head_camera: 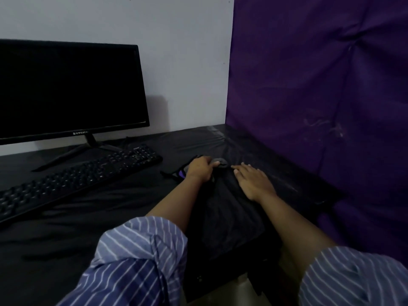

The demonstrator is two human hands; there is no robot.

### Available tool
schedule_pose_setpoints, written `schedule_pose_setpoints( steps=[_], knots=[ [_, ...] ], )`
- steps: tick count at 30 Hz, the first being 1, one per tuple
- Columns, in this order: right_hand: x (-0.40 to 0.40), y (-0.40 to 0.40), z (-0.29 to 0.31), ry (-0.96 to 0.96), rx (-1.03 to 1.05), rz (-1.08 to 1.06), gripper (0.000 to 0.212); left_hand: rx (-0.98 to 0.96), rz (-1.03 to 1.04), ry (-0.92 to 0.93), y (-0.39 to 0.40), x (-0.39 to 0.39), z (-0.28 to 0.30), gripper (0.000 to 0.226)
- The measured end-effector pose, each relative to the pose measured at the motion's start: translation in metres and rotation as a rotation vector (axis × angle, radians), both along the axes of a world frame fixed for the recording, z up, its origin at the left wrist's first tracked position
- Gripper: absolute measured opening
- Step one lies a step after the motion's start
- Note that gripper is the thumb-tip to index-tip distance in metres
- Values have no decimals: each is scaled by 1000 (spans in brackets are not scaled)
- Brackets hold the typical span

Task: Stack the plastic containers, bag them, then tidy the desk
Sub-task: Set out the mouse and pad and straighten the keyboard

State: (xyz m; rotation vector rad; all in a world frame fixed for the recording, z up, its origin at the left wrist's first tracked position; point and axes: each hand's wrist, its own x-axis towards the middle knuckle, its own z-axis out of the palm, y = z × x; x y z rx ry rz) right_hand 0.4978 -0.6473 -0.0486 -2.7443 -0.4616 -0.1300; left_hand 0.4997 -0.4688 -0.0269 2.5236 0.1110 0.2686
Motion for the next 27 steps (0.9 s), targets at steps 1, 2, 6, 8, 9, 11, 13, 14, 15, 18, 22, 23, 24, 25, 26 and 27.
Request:
schedule_pose_setpoints(
  steps=[1,2,6,8,9,11,13,14,15,18,22,23,24,25,26,27],
  knots=[
    [0,-1,0,-3,-7,2,46,18,-39,1,-2,-1,-1,40],
    [0,0,0,-3,-13,6,46,31,-66,5,0,-2,-1,39],
    [-2,-2,1,16,-42,15,47,37,-85,17,15,-5,1,37],
    [-3,-2,2,26,-53,19,47,38,-51,20,25,-6,2,37],
    [-4,-2,2,30,-60,20,47,37,-22,18,31,-7,2,37],
    [-5,-2,2,43,-78,23,47,26,62,12,46,-8,0,35],
    [-5,-2,2,52,-86,21,47,23,157,7,60,-10,-1,35],
    [-4,-1,2,50,-86,19,47,22,194,5,65,-10,-2,35],
    [-4,-1,2,46,-85,17,47,24,217,3,67,-10,-2,35],
    [-2,-1,1,52,-74,17,48,32,223,8,61,-12,-1,37],
    [-3,0,2,65,-34,1,49,24,168,6,43,-16,-1,38],
    [-4,0,3,67,-17,-5,49,20,148,11,38,-19,-1,39],
    [-4,1,3,63,7,-7,50,13,124,15,33,-21,-1,39],
    [-6,0,3,54,41,-7,50,4,98,16,27,-24,-1,39],
    [-7,-1,3,46,101,-17,50,-7,75,14,22,-27,-2,40],
    [-10,-2,4,38,180,-41,50,-18,56,11,17,-32,-3,40]
  ],
)
